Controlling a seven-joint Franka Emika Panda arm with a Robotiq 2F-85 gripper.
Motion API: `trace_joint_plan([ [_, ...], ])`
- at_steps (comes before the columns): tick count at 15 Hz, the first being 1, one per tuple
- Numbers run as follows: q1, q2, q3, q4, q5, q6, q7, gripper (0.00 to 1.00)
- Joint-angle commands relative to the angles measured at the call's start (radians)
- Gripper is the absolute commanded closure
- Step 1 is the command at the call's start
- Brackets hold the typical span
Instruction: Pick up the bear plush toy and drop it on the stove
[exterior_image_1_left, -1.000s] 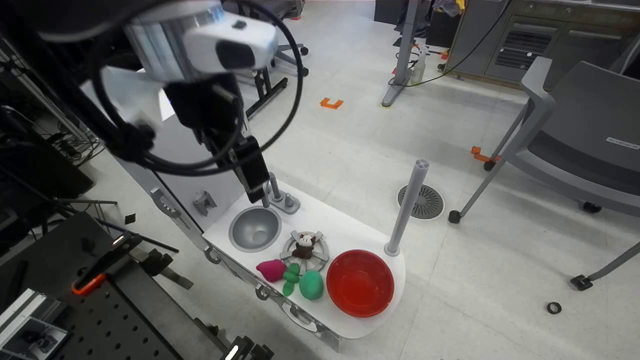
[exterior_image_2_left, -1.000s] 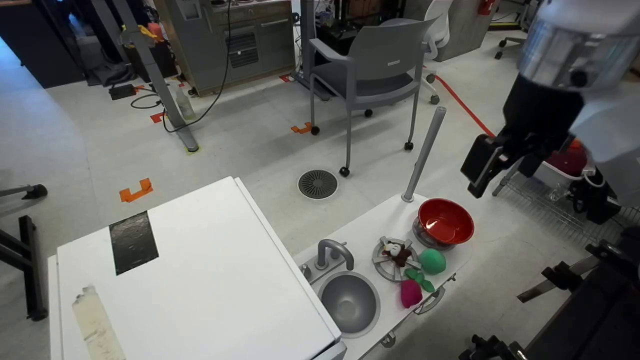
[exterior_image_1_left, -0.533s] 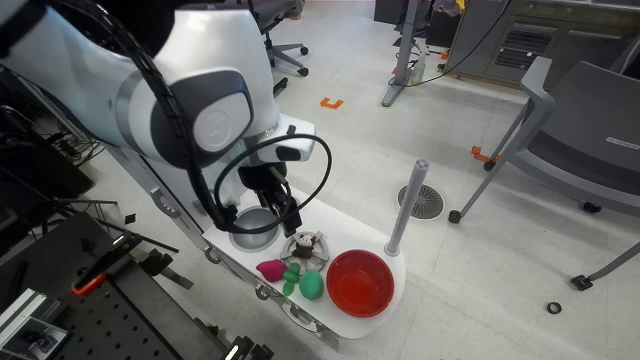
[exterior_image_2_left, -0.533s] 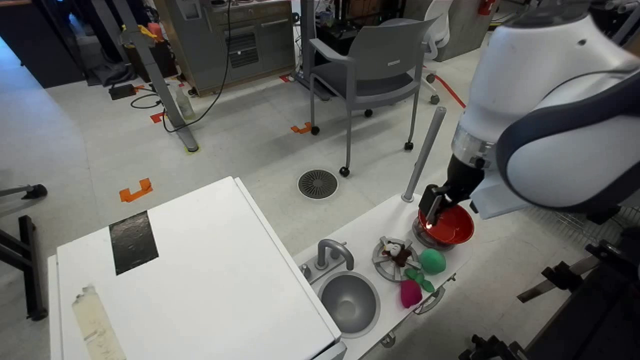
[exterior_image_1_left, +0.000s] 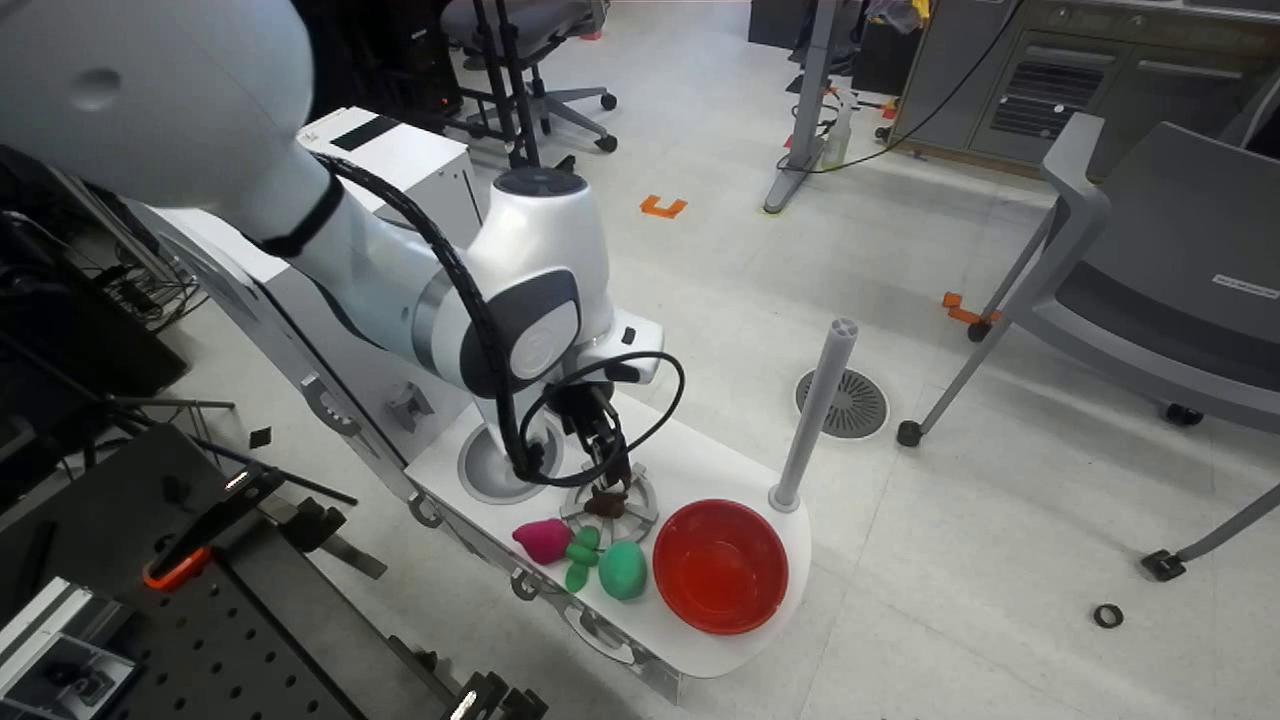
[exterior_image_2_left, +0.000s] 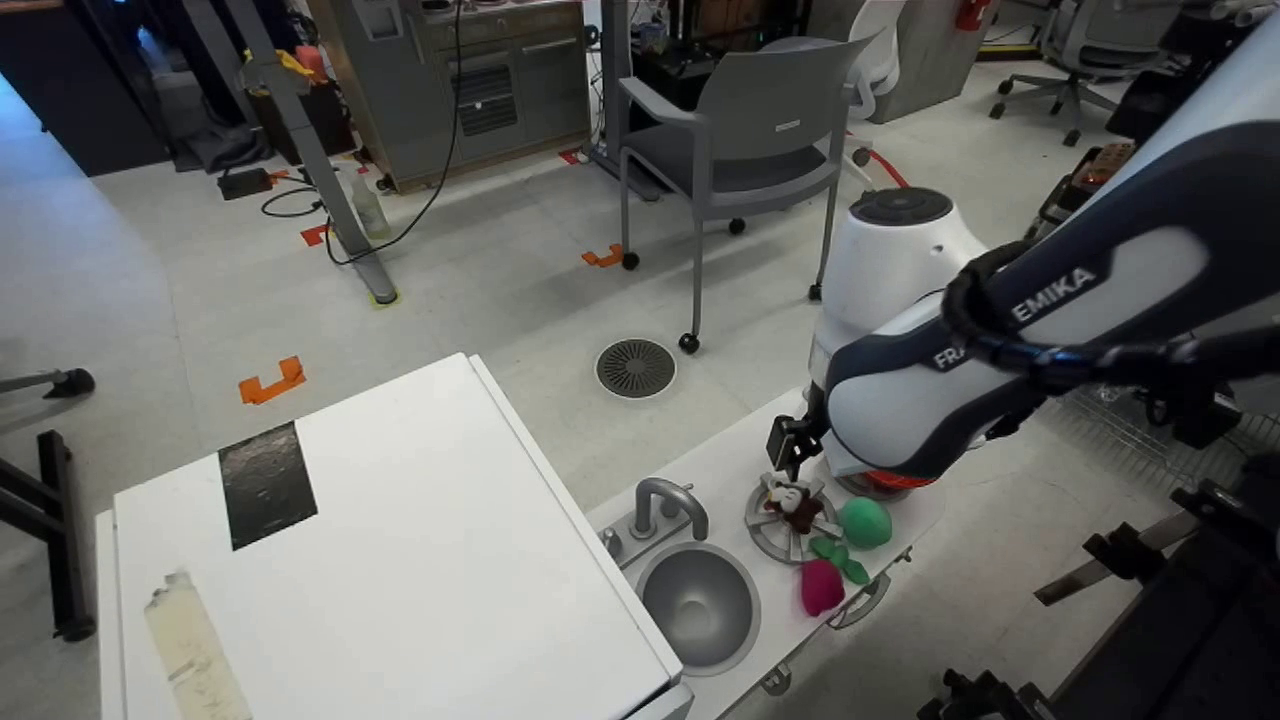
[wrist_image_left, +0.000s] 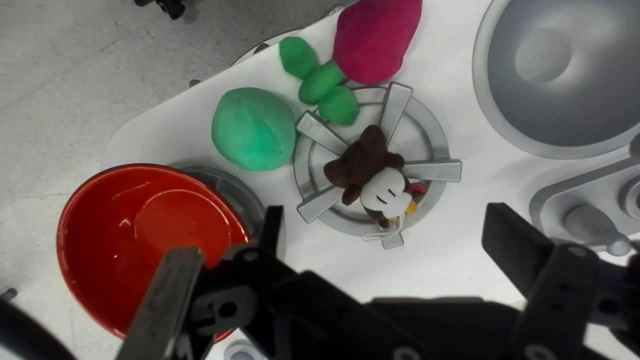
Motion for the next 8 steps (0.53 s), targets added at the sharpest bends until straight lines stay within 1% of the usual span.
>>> trace_joint_plan([
  [1,0.033,0.190,-0.036,0.242,0.038,-0.094,0.014,0.00],
  [7,0.069,0.428,-0.083,0.554,0.016,-0.255,0.066,0.00],
  [8,0.072,0.461,-0.089,0.602,0.013,-0.279,0.073,0.12],
])
